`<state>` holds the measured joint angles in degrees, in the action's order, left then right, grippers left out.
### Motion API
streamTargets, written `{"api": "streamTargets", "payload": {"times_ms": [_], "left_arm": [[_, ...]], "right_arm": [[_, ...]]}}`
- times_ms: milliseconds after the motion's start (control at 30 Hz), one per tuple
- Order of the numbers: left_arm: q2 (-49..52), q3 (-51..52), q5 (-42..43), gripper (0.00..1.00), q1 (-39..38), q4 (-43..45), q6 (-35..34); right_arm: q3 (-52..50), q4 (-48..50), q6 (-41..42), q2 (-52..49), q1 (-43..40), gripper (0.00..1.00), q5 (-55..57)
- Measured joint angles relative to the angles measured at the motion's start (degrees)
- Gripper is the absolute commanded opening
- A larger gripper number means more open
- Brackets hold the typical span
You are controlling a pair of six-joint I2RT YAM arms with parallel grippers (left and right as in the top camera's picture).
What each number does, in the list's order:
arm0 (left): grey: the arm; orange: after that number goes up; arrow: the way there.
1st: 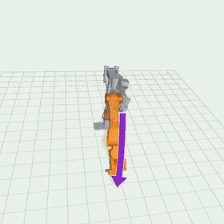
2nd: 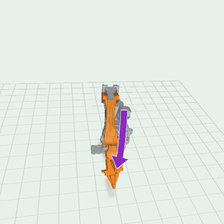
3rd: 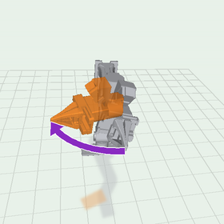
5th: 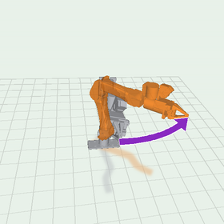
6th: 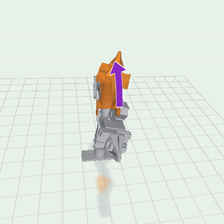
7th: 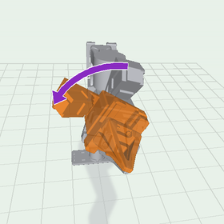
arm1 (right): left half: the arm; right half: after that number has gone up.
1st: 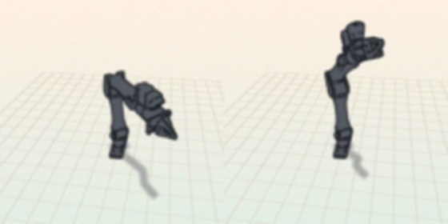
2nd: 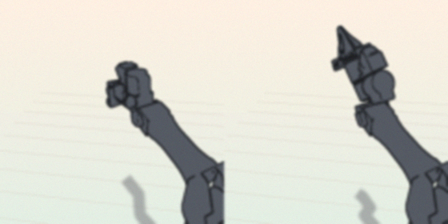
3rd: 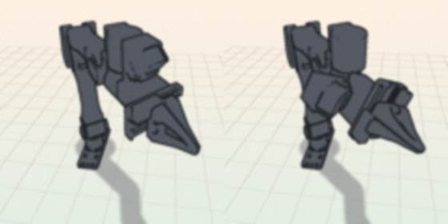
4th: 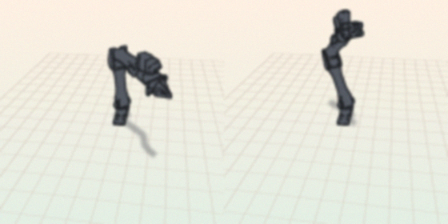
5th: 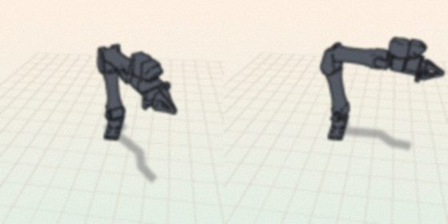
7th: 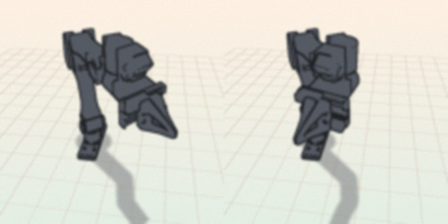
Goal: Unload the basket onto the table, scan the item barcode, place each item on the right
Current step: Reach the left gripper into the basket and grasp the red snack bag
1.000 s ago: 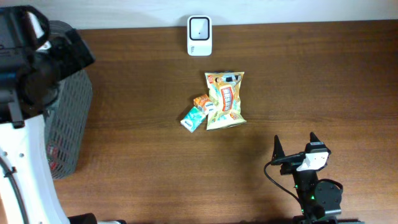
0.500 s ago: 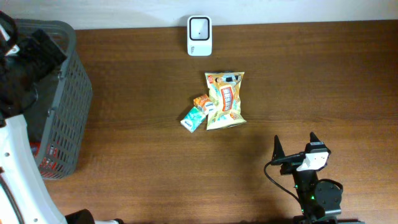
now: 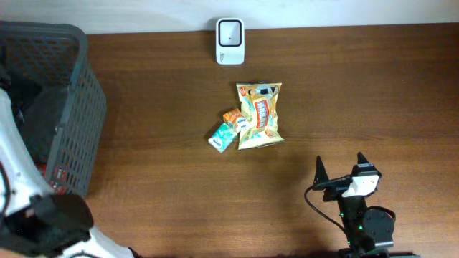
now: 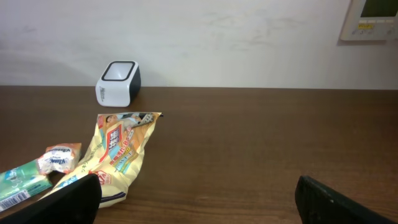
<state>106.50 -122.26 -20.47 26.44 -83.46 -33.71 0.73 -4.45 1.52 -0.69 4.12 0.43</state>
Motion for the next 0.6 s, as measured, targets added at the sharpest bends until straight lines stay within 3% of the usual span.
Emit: {"api": "streamTargets", "payload": {"times_ms": [167, 367, 600], "left_arm": [[10.5, 0.5, -0.2, 0.99, 2.4, -2.6, -1.5], [14.9, 3.9, -0.7, 0.99, 8.1, -3.1, -4.5], [15.2, 18.6, -0.8, 0.92, 8.5, 9.0, -5.2]], "right_arm": [[0.0, 0.0, 0.0, 0.0, 0.0, 0.98, 0.0], [0.0, 0.0, 0.0, 0.0, 0.0, 0.98, 0.0], [0.0, 0.0, 0.0, 0.0, 0.0, 0.98, 0.0]]}}
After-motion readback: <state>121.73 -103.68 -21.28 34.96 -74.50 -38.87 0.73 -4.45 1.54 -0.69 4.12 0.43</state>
